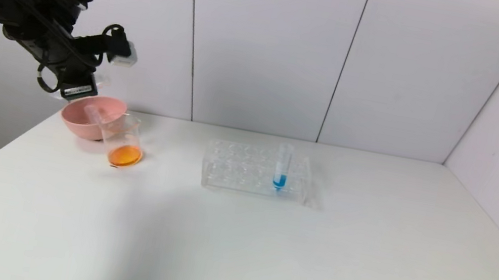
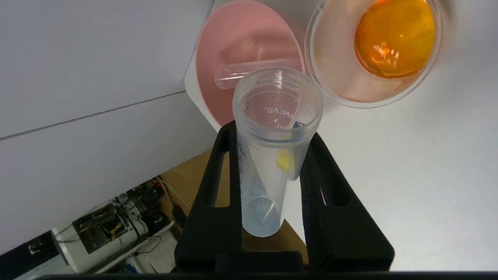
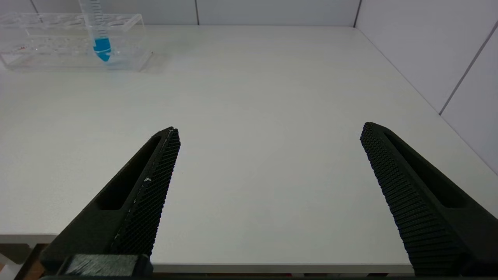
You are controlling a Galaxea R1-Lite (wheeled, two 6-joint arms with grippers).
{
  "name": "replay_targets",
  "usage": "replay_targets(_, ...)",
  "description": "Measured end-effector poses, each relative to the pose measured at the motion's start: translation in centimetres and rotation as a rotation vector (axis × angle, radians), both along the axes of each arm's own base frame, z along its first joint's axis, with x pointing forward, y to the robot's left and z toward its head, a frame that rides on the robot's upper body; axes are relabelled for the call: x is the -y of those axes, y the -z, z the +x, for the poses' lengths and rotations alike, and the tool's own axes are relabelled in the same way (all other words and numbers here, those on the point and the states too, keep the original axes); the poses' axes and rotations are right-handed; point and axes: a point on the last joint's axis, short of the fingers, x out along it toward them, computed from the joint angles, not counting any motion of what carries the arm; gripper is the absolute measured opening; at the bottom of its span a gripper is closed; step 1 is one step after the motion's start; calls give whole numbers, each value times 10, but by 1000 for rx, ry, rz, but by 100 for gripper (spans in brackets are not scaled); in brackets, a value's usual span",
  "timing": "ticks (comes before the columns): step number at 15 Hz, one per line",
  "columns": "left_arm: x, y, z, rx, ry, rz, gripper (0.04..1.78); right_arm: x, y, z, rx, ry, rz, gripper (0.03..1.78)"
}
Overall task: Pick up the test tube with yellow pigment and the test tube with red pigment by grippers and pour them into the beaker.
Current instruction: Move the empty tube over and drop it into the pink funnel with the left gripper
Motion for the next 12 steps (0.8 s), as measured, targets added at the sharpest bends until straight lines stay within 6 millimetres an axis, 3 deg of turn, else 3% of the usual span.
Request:
replay_targets(4,2,-12,0,109,-69,-189,44,0,0,0,0,0,0,170)
replay_targets(9,2,-28,6,301,-273,-506,44,0,0,0,0,0,0,170)
replay_targets(12,-1,-33,10,402,-399,-610,44,0,0,0,0,0,0,170)
